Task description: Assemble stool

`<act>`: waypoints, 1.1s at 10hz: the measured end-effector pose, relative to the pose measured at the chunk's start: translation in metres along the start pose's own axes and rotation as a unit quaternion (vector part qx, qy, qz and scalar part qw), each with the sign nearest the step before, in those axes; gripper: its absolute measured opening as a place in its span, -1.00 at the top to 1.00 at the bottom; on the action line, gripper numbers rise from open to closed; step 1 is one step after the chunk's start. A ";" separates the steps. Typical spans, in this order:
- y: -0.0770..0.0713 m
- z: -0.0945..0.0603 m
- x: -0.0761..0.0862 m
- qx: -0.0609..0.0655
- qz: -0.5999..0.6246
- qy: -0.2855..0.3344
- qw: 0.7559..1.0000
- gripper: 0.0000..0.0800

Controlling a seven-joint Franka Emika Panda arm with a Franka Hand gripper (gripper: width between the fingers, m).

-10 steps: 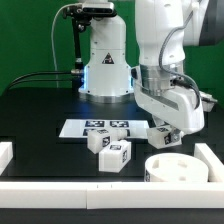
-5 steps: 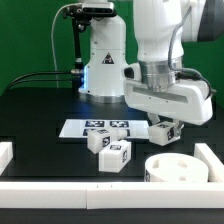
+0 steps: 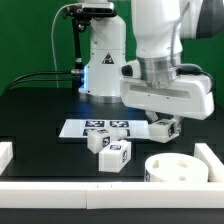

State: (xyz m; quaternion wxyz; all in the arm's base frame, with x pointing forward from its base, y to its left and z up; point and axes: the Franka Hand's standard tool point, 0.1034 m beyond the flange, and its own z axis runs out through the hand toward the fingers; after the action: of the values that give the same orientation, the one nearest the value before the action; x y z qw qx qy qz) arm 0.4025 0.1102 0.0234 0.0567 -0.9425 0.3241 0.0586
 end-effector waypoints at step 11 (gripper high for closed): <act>-0.017 -0.022 0.015 -0.048 -0.200 -0.143 0.968 -0.62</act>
Offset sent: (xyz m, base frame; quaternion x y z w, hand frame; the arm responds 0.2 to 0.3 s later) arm -0.0079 0.0046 -0.0099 -0.0354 0.0181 -0.1849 0.9820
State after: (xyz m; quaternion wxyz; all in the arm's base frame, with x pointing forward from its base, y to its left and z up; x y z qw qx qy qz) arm 0.4264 0.1119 0.0442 0.0672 -0.9716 0.1146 0.1957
